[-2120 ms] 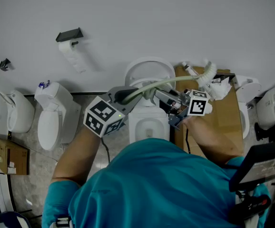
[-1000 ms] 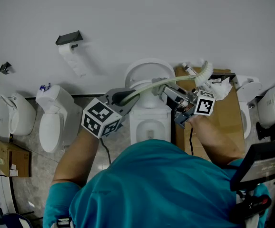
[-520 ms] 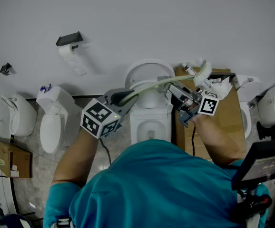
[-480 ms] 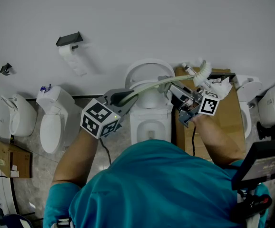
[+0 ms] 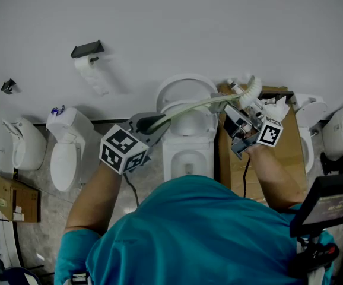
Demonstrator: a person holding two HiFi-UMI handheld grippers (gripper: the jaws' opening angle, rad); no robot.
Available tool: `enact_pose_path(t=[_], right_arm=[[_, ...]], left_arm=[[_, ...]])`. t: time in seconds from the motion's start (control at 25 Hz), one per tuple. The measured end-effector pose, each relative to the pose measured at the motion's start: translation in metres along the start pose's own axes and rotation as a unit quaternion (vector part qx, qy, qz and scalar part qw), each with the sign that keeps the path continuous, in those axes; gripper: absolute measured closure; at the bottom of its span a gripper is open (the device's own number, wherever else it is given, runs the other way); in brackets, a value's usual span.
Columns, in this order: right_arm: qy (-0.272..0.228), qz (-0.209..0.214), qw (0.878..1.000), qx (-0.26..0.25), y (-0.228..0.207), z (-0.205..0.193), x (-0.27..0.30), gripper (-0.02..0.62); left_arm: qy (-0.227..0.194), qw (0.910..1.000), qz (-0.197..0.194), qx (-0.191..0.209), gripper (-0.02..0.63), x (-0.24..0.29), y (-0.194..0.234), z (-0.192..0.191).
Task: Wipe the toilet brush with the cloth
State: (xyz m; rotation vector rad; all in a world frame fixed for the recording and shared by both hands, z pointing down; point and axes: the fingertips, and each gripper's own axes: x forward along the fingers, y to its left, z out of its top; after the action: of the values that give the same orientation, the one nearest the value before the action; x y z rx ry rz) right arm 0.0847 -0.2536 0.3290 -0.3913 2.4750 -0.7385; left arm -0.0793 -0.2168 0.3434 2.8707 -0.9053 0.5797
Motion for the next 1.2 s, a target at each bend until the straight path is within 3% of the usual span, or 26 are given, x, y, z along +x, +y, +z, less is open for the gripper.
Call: enact_pose_path(t=[0.28,0.4,0.48,0.56,0.72,0.88,0.92,1.04,1.12,1.2], right_arm=[[-0.005,-0.010,1.000,-0.012,0.000,0.003,-0.004,0.560],[0.041,-0.038,0.998,-0.022,-0.012,-0.015,-0.016,0.558],[0.112,-0.063,0.991,-0.041,-0.018,-0.041,-0.028,0.558],[0.181,-0.076,0.978,-0.069,-0.016,-0.066,-0.038,0.558],[0.281,-0.051,0.950,-0.126,0.009,-0.098,-0.040,0.558],[0.400,-0.080,0.896,-0.174,0.000,-0.133,-0.053,0.558],[0.413,-0.099,0.889,-0.173,-0.009,-0.137,-0.056,0.558],[0.417,-0.155,0.885,-0.137,-0.036,-0.144,-0.062,0.558],[0.446,-0.181,0.868,-0.124,-0.051,-0.154,-0.071,0.558],[0.482,-0.181,0.848,-0.128,-0.055,-0.168,-0.079,0.558]], left_arm=[[-0.005,0.9999,0.001,0.013,0.546,-0.006,0.004,0.000],[-0.001,0.9951,0.033,0.093,0.548,-0.005,0.000,0.002],[0.015,0.9840,0.060,0.167,0.548,-0.005,-0.002,0.000],[0.032,0.9705,0.080,0.225,0.548,-0.007,-0.002,-0.004],[0.039,0.9552,0.086,0.280,0.548,-0.010,0.001,-0.007],[0.038,0.9394,0.096,0.327,0.548,-0.011,0.001,-0.003],[0.034,0.9380,0.098,0.331,0.548,-0.011,0.001,-0.002],[0.015,0.9384,0.102,0.330,0.548,-0.014,0.002,0.005],[0.008,0.9372,0.107,0.332,0.547,-0.014,0.005,0.009],[0.004,0.9379,0.110,0.329,0.548,-0.016,0.010,0.012]])
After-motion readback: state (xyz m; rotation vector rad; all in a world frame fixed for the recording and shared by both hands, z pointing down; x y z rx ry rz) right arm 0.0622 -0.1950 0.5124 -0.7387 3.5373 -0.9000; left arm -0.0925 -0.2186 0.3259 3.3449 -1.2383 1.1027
